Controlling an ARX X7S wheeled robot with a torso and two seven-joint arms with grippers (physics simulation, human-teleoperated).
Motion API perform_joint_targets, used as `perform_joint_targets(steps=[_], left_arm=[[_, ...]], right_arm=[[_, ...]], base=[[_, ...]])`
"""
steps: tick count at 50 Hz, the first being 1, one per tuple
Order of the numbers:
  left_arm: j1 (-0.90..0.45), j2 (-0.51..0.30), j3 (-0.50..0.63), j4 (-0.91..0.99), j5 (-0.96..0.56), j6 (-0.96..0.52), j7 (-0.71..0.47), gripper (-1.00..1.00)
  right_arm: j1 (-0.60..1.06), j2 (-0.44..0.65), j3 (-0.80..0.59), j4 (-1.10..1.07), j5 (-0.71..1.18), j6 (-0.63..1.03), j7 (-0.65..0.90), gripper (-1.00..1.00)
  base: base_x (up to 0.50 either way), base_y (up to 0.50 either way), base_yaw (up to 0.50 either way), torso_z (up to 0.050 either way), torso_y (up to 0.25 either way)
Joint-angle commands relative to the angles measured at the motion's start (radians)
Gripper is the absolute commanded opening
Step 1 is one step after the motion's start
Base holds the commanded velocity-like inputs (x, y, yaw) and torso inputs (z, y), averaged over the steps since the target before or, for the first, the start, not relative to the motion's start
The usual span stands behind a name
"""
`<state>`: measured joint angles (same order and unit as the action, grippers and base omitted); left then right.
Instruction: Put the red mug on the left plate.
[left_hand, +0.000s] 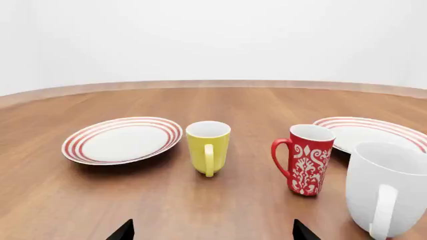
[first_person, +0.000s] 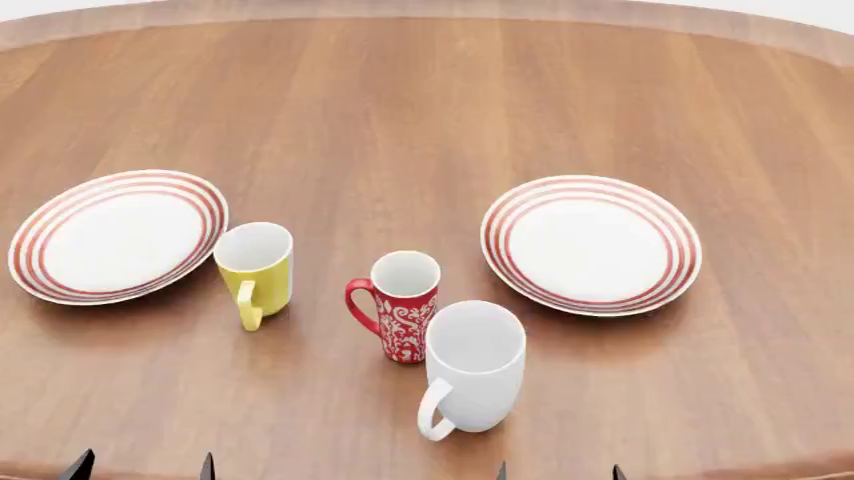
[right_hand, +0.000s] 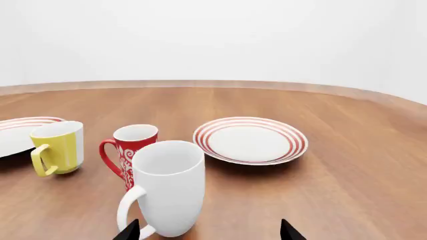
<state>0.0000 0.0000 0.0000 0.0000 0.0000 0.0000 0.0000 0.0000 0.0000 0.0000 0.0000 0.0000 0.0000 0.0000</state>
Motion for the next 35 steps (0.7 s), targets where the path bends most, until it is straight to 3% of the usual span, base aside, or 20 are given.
perform_joint_targets(steps=[1, 12, 35], left_arm=[[0.0, -0.016, 0.018, -0.002, -0.016, 0.0, -0.018, 1.0], [0.0, -0.048, 0.058, -0.003, -0.045, 0.004, -0.052, 1.0], [-0.005, -0.08, 0.095, -0.011, -0.08, 0.01, -0.089, 1.0]], right_arm=[[0.002, 0.014, -0.015, 0.002, 0.021, 0.001, 0.025, 1.0], [0.0, 0.046, -0.061, 0.008, 0.045, -0.02, 0.06, 1.0], [0.001, 0.079, -0.104, 0.014, 0.083, -0.033, 0.092, 1.0]], base=[[0.0, 0.0, 0.0, 0.0, 0.0], [0.01, 0.08, 0.0, 0.0, 0.0], [0.06, 0.24, 0.0, 0.0, 0.0]])
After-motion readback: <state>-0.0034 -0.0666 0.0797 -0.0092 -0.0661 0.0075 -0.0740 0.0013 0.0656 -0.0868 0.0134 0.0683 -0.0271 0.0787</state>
